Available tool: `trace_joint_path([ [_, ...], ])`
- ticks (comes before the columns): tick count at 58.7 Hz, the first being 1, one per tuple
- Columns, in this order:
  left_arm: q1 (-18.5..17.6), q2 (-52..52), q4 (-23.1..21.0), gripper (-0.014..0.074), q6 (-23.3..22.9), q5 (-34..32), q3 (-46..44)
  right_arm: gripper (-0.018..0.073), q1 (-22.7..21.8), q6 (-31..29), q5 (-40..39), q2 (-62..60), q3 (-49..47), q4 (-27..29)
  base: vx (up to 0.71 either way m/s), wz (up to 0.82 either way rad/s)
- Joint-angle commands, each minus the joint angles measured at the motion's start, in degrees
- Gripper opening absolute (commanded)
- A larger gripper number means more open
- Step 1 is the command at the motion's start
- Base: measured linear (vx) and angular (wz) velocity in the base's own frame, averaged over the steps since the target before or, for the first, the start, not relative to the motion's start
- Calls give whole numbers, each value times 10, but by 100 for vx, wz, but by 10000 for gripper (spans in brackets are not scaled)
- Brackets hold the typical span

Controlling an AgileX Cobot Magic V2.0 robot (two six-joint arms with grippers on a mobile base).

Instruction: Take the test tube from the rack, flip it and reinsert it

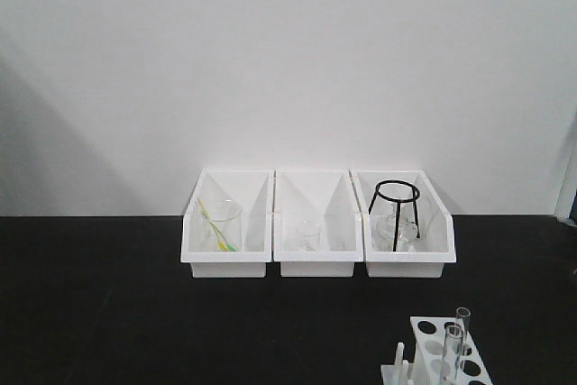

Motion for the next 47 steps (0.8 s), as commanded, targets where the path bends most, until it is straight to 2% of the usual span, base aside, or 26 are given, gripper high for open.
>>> trace_joint_path([
  [1,-4,-6,-2,-6,0,-50,0,-15,-1,-122,13,-64,25,65,0,0],
  [5,-4,-6,-2,-6,0,-50,0,-14,-1,-148,33,-115,54,73,0,0],
  [15,-4,-6,-2,-6,0,-50,0,-12,-1,-139,50,-210,139,100,0,0],
  [23,-4,-6,-2,-6,0,-50,0,-12,1,-130,9,-206,207,126,0,0],
  [26,-4,-6,-2,-6,0,-50,0,-11,1,-131,32,-207,203,131,0,1],
  [47,-4,-6,-2,-6,0,-50,0,-8,-1,-131,25,-206,203,126,0,0],
])
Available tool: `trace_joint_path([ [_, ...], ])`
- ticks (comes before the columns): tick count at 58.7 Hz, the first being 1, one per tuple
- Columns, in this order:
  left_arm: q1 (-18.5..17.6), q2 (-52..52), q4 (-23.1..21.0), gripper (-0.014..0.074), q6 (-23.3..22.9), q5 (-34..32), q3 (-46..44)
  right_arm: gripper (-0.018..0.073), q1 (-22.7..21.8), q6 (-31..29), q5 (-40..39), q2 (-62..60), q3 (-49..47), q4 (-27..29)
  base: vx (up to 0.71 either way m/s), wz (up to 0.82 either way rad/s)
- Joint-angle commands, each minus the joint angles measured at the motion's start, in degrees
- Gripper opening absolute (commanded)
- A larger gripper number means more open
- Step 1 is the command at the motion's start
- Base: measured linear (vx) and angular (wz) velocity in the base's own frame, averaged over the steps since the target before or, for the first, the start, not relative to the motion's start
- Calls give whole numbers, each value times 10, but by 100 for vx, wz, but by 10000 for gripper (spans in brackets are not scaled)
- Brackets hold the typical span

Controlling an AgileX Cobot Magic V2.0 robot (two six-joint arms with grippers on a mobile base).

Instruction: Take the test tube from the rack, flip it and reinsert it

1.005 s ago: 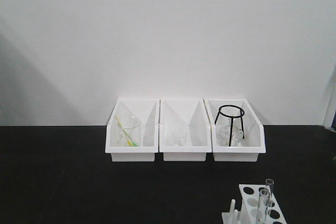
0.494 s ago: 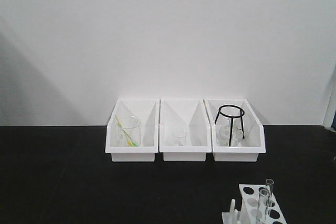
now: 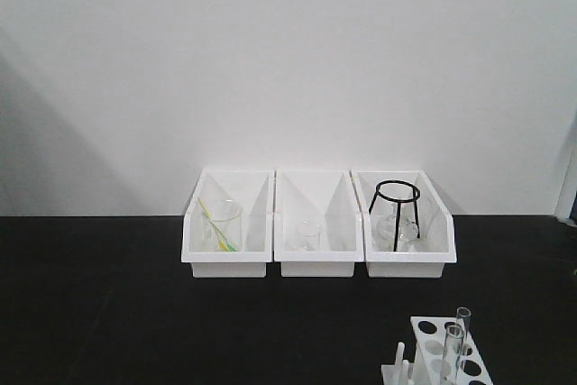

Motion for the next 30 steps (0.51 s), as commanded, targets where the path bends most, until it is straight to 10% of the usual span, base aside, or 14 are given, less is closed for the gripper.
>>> trace_joint_path([
  [1,-4,-6,-2,-6,0,-50,0,-8,-1,-2,-51,-6,0,-1,0,0],
  [30,-4,-6,-2,-6,0,-50,0,-8,-1,-2,-51,-6,0,-1,0,0],
])
